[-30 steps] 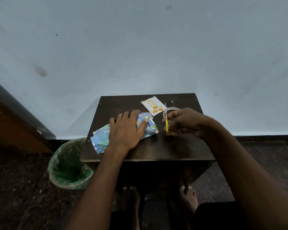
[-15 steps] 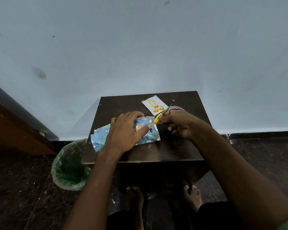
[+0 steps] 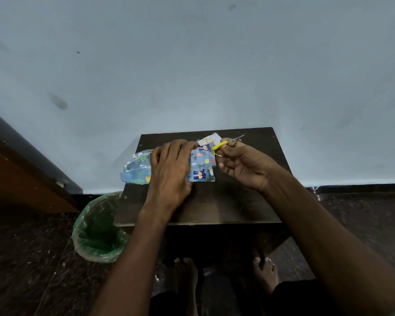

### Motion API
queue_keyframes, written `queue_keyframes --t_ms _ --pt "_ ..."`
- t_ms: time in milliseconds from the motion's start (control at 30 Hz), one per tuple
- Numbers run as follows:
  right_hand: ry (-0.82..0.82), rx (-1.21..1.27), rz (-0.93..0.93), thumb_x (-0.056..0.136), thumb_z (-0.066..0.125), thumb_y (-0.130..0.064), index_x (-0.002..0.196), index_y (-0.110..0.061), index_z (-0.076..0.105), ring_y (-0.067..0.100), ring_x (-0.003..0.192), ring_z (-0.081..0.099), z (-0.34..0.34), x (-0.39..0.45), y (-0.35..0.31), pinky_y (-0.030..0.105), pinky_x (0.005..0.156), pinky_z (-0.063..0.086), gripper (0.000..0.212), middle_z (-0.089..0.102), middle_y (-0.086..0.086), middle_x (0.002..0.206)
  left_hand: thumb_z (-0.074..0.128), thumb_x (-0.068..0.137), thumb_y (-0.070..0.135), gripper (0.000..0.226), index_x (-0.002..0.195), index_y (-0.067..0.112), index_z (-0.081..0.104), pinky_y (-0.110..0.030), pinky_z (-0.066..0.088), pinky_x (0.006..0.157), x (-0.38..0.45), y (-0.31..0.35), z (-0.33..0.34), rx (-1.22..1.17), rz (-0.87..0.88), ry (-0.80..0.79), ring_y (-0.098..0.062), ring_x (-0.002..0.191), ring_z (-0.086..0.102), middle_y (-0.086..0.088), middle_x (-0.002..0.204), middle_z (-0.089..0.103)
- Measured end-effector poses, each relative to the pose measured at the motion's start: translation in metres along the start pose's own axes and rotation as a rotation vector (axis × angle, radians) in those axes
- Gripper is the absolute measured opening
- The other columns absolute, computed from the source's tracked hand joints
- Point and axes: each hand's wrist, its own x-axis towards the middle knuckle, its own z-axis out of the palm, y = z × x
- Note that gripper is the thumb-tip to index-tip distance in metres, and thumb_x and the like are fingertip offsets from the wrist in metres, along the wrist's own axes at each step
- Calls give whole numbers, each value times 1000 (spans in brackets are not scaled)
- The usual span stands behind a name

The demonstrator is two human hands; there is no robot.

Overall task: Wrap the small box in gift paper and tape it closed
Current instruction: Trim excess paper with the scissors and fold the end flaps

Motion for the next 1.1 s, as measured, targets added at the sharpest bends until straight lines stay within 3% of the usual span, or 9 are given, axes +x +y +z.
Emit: queue_keyframes --t_ms 100,200,300,467,567,700,833,1000,1100 --pt "-29 35 -22 102 59 -4 99 -17 67 19 88 75 4 -2 0 33 87 57 16 79 4 95 82 63 4 87 144 22 56 -39 27 106 1 3 0 73 20 41 -23 129 44 -2 138 55" --pt "18 41 -9 101 59 -1 96 -15 67 19 78 78 10 -3 2 29 70 64 17 79 6 89 78 60 -4 93 146 23 56 -40 26 109 -1 5 1 113 43 41 -25 132 43 -2 141 54" --pt "80 27 -38 100 59 3 96 -16 65 20 79 75 12 -1 5 24 57 60 20 77 7 90 75 59 -5 93 146 23 57 -41 27 107 -2 7 3 125 55 50 -25 129 43 -2 141 55" --pt "82 27 -75 102 61 -4 102 -17 67 15 70 72 7 2 4 19 50 52 14 76 10 99 78 61 0 98 150 30 51 -40 28 105 1 9 3 95 18 14 -27 126 47 1 139 52" --pt "58 -10 -94 102 60 -7 104 -18 68 13 70 73 2 2 2 18 50 48 14 77 8 102 92 64 23 109 160 33 40 -39 26 105 1 3 4 72 10 -67 -24 127 45 2 140 49" --pt "14 -291 -156 99 66 -11 116 -12 67 18 76 75 -6 -3 0 22 55 45 17 80 11 101 93 69 52 121 167 29 27 -42 28 103 -2 -8 3 74 -12 -111 -26 128 45 2 140 51" --pt "-45 -759 -297 98 69 -10 114 -9 71 17 71 73 -17 -8 3 21 55 46 16 80 11 92 92 70 50 118 167 28 29 -44 30 105 -2 -16 0 78 -64 -58 -26 127 45 1 139 52" --pt "-247 -922 -267 97 71 -11 114 -12 71 19 76 72 -21 -9 14 22 56 52 17 77 13 92 92 72 45 115 167 29 28 -44 27 107 -2 -23 -1 95 -108 -24 -29 131 46 -2 142 51" --pt "-318 -977 -246 96 74 -17 115 -17 72 17 81 71 -19 -8 18 27 59 54 18 75 2 86 93 73 41 115 167 31 28 -45 29 108 -2 -24 -1 140 -102 -24 -29 133 46 -2 144 50"
